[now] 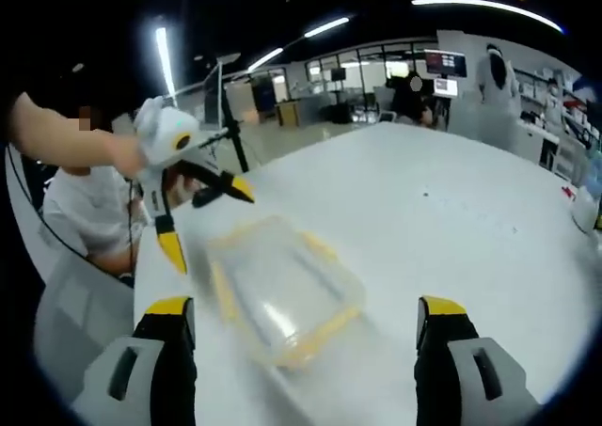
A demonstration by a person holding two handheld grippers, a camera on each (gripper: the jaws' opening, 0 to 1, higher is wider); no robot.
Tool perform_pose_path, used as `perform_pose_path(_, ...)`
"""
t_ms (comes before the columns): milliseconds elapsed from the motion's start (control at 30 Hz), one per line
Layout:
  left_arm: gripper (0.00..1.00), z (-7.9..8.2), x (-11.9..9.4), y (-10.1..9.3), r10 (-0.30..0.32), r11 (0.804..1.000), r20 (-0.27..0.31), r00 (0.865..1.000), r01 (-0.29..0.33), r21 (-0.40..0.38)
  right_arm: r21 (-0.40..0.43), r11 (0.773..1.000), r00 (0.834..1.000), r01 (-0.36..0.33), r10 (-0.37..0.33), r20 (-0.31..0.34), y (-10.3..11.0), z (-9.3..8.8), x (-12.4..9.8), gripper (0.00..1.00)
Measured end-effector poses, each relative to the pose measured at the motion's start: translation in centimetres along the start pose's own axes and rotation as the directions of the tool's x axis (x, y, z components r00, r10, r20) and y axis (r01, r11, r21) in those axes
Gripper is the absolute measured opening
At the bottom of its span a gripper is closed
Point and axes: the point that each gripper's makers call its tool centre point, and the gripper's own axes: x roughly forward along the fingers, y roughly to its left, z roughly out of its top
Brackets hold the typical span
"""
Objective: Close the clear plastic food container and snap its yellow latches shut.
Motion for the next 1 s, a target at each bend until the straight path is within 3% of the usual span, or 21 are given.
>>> perform_pose_path(133, 0.99, 0.0, -0.5, 0.1, 0.013, 0.998, 0.045, 0.999, -0.01, -0.058, 0.028, 1.0, 1.0, 0.01, -0.01, 0.003, 0.1, -0.2, -0.3, 0.99)
perform_pose_path(567, 0.99, -1.3, -2.2, -0.1, 0.056, 0.99, 0.104, 0.993, -0.042, -0.133, 0.083, 0.995, 0.997, 0.049, -0.054, 0.061, 0.6, 0.4, -1.9, 0.98)
perform_pose_path(1000, 0.99, -2.0, -3.7, 0.0, 0.113, 0.964, 0.18, 0.977, -0.064, -0.256, 0.138, 0.985, 0.986, 0.1, -0.116, 0.116, 1.0, 0.0, -3.7, 0.95)
